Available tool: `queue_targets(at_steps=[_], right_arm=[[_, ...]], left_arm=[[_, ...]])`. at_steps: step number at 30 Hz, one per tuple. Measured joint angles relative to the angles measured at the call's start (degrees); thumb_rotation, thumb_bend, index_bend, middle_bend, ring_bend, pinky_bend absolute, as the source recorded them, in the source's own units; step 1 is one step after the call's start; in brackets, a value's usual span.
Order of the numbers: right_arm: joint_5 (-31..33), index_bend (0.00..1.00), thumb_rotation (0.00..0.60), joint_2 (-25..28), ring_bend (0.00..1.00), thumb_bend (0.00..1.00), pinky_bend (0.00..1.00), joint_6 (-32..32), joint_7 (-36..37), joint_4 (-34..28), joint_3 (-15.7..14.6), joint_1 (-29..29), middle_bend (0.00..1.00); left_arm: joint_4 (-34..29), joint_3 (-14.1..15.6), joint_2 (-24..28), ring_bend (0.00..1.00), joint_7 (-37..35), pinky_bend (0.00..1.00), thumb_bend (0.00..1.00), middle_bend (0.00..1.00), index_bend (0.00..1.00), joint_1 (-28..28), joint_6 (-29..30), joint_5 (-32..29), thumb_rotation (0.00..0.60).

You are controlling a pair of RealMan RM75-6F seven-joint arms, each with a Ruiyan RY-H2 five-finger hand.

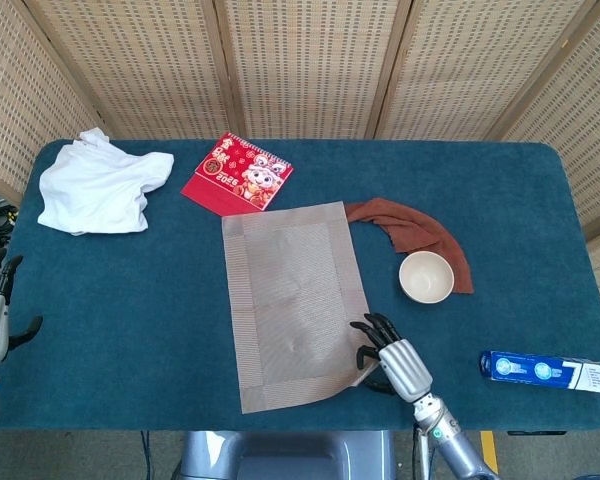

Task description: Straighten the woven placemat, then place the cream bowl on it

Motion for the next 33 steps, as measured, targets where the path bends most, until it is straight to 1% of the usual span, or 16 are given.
queue_targets(at_steps=[8, 14, 21, 33], right_arm=[[0.8, 0.65, 0.600, 1.4, 0.00, 0.51, 0.00, 0.4, 0.2, -0.3, 0.4, -0.5, 0.23], [1.2, 0.65, 0.600, 2.7, 0.00, 0.50, 0.00, 0.7, 0.2, -1.4, 1.3, -0.5, 0.24], [2.8, 0.65, 0.600, 6.2, 0.00, 0.48, 0.00, 0.7, -1.3, -4.4, 4.5, 0.7, 0.25], [6.3, 0.66, 0.600, 11.0, 0.00, 0.48, 0.00, -2.7, -4.3, -6.8, 8.5, 3.3, 0.25]], left_arm=[[-0.1, 0.1, -0.1, 0.00, 0.3, 0.00, 0.23, 0.00, 0.10, 0.0, 0.1, 0.3, 0.600], [0.1, 0.2, -0.4, 0.00, 0.7, 0.00, 0.23, 0.00, 0.10, -0.1, 0.0, 0.1, 0.600], [0.1, 0.1, -0.5, 0.00, 0.8, 0.00, 0.23, 0.00, 0.10, -0.1, 0.1, 0.0, 0.600], [0.4, -0.1, -0.7, 0.00, 1.0, 0.00, 0.23, 0.00, 0.10, -0.2, -0.2, -0.3, 0.600]])
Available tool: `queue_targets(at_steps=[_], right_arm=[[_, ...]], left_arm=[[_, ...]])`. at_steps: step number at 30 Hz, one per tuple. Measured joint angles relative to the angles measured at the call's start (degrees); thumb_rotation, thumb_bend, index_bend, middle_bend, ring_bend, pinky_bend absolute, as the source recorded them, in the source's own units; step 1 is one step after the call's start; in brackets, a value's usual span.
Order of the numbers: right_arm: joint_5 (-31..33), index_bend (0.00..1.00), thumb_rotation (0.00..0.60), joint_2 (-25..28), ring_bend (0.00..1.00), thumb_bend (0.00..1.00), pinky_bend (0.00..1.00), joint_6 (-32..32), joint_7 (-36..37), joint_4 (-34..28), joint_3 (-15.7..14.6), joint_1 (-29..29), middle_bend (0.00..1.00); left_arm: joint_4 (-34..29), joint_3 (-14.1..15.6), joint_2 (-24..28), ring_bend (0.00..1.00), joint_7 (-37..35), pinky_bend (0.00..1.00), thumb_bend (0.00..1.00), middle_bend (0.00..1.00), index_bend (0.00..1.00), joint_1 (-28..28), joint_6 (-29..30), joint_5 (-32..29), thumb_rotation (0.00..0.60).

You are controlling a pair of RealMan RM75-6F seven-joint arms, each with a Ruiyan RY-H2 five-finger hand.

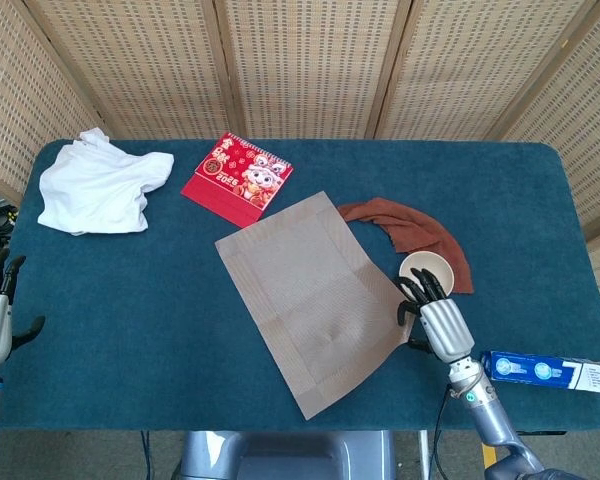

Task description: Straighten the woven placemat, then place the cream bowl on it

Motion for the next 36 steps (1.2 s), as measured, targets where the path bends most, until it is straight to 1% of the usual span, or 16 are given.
queue_targets(at_steps=[11, 22, 29, 36], right_arm=[[2.3, 0.67, 0.600, 3.1, 0.01, 0.48, 0.00, -2.2, -0.8, -1.4, 2.3, 1.7, 0.27], [5.7, 0.67, 0.600, 5.9, 0.02, 0.48, 0.00, -6.2, -3.5, -3.2, 6.7, 5.7, 0.28], [7.2, 0.68, 0.600, 6.6, 0.03, 0.48, 0.00, -8.1, -4.8, -2.5, 8.0, 7.4, 0.28], [9.4, 0.68, 0.600, 7.0, 0.04, 0.48, 0.00, -10.0, -4.2, -0.8, 10.1, 9.4, 0.29]], left_arm=[[0.0, -0.1, -0.1, 0.00, 0.3, 0.00, 0.23, 0.00, 0.10, 0.0, 0.1, -0.2, 0.600], [0.3, -0.1, -0.4, 0.00, 0.8, 0.00, 0.23, 0.00, 0.10, -0.2, -0.2, -0.3, 0.600], [0.5, -0.1, -0.6, 0.00, 1.1, 0.00, 0.23, 0.00, 0.10, -0.3, -0.4, -0.6, 0.600], [0.6, -0.1, -0.8, 0.00, 1.4, 0.00, 0.23, 0.00, 0.10, -0.4, -0.4, -0.7, 0.600]])
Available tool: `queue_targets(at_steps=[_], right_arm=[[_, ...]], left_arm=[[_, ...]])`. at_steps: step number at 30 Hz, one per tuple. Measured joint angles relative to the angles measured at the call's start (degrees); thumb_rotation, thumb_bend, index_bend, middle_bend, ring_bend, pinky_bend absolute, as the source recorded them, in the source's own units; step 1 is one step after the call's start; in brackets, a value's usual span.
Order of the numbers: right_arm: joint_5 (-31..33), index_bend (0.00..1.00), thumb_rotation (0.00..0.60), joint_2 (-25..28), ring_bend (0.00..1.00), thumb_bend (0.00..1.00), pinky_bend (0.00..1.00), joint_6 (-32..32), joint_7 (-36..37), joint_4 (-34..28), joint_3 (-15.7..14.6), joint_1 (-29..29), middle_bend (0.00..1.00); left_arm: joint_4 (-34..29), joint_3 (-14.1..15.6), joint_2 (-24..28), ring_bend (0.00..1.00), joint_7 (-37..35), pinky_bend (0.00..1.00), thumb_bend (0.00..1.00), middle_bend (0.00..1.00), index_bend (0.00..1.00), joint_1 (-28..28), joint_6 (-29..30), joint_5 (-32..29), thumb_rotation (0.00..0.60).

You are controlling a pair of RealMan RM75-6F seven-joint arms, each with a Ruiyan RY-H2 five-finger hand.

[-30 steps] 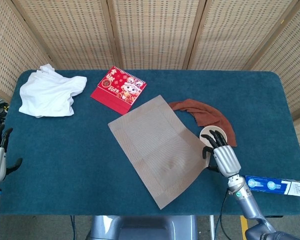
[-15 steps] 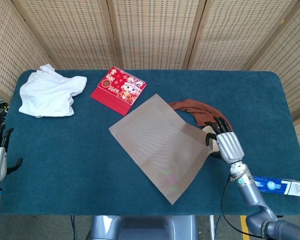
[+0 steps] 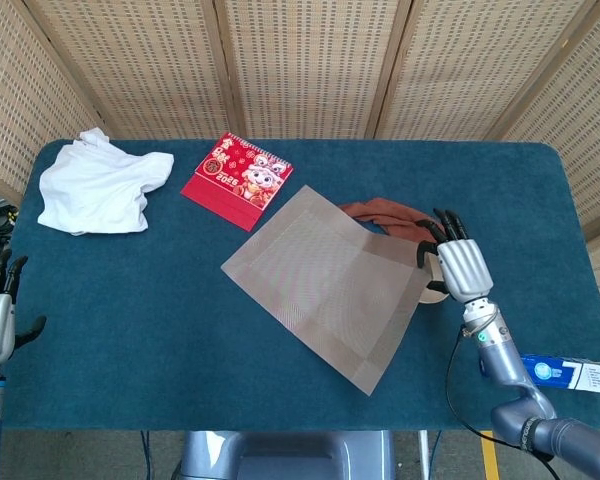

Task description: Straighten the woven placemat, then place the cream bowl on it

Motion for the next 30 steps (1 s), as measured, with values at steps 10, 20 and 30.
queue_targets(at_steps=[10, 20, 30], right_arm=[[3.2, 0.68, 0.600, -0.1, 0.04, 0.48, 0.00, -2.6, 0.1, 2.7, 1.7, 1.8, 0.29], [4.6, 0.66, 0.600, 1.2, 0.04, 0.45, 0.00, -3.3, -0.7, 3.9, 2.9, 3.2, 0.29], [7.8, 0.29, 0.600, 2.2, 0.00, 0.30, 0.00, -4.1, -6.5, 2.6, 2.4, 2.4, 0.04]], left_arm=[[0.2, 0.0, -0.1, 0.00, 0.0, 0.00, 0.23, 0.00, 0.10, 0.0, 0.0, -0.1, 0.600], [0.2, 0.0, -0.3, 0.00, 0.4, 0.00, 0.23, 0.00, 0.10, -0.2, -0.3, -0.2, 0.600], [0.1, 0.1, 0.1, 0.00, -0.1, 0.00, 0.23, 0.00, 0.10, -0.1, -0.4, -0.3, 0.600]])
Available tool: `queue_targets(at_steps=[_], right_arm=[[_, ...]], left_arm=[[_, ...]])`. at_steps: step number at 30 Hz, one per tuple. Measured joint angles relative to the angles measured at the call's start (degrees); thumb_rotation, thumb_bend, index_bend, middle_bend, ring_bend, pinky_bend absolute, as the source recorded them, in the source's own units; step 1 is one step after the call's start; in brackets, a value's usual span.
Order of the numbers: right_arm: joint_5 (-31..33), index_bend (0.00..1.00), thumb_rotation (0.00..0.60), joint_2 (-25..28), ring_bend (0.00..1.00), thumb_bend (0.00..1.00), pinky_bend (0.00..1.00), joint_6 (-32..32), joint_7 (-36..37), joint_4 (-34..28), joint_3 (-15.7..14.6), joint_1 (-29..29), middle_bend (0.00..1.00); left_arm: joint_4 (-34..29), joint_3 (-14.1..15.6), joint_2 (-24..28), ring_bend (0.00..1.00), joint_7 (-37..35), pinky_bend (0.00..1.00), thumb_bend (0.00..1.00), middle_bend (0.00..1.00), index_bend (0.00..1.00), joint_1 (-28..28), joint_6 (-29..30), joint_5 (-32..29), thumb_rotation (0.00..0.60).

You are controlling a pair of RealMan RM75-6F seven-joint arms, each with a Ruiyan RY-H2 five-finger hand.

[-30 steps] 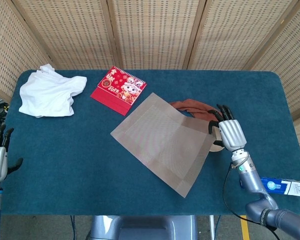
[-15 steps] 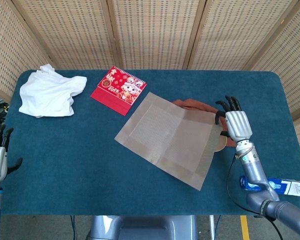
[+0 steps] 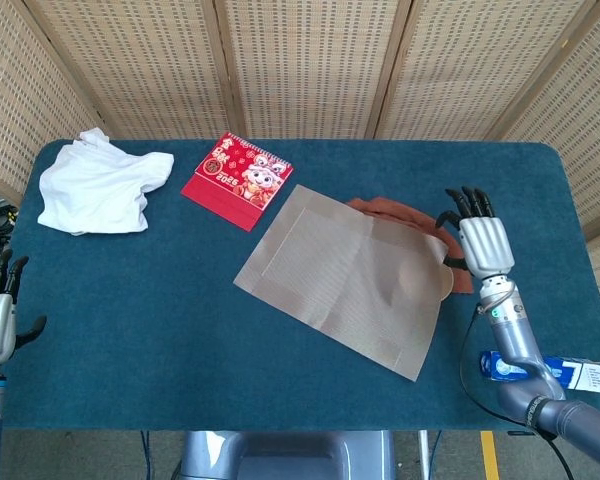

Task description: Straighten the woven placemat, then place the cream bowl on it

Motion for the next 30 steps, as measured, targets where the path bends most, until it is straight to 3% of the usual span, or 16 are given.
queue_targets(at_steps=[4, 14, 30], right_arm=[[2.3, 0.19, 0.600, 0.9, 0.00, 0.29, 0.00, 0.2, -3.5, -1.9, 0.1, -0.9, 0.01], [2.9, 0.11, 0.600, 5.4, 0.00, 0.29, 0.00, 6.4, -3.5, -7.4, -0.5, -6.3, 0.00], [-4.7, 0.07, 0.600, 9.8, 0.00, 0.28, 0.00, 22.0, 1.6, -11.1, -7.7, -19.7, 0.00]], left_arm=[[-0.1, 0.1, 0.0, 0.00, 0.1, 0.00, 0.23, 0.00, 0.10, 0.0, 0.1, 0.3, 0.600], [-0.5, 0.5, 0.2, 0.00, -0.2, 0.00, 0.23, 0.00, 0.09, 0.1, 0.3, 1.1, 0.600], [-0.4, 1.2, 0.0, 0.00, -0.8, 0.00, 0.23, 0.00, 0.08, -0.3, -0.8, 2.3, 0.600]])
